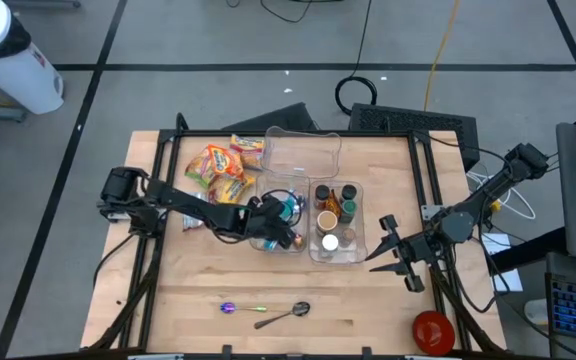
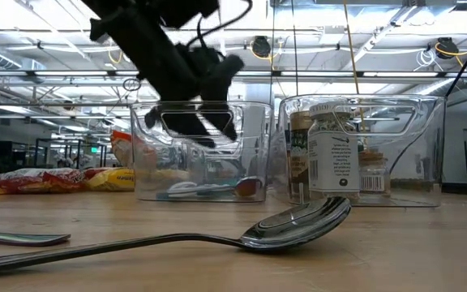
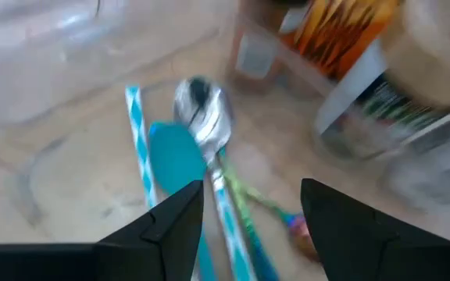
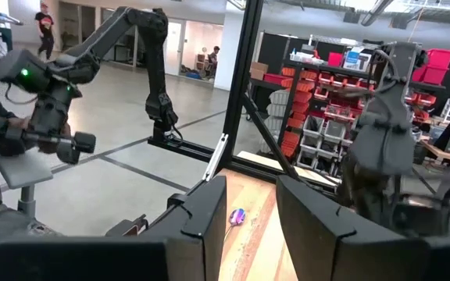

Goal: Pick & Place Food Item
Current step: Put the black spoon into the bottom left transparent bin

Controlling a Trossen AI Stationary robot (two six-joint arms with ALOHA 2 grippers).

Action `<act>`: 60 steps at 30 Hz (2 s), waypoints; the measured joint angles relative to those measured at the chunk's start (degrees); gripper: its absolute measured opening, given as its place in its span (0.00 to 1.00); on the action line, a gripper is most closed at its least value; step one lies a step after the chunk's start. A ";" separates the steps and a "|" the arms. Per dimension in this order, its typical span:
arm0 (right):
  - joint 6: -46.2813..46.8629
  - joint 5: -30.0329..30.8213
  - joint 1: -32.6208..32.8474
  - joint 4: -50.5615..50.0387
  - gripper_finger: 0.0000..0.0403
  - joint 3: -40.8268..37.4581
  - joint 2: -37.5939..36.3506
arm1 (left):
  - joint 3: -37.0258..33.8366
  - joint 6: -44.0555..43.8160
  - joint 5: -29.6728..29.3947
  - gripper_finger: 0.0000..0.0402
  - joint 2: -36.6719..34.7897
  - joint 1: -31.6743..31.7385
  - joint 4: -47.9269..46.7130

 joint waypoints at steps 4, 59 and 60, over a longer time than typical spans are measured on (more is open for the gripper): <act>0.00 -0.02 0.00 0.04 0.26 0.00 -0.01 | 0.00 1.66 0.14 0.56 -3.87 -1.02 0.52; -0.02 1.51 0.00 -0.21 0.26 -0.02 0.00 | 13.86 21.57 16.05 0.55 17.54 -27.10 -3.75; -0.02 1.51 0.00 -0.25 0.26 -0.02 0.00 | 13.80 21.34 16.05 0.55 17.50 -26.96 -4.40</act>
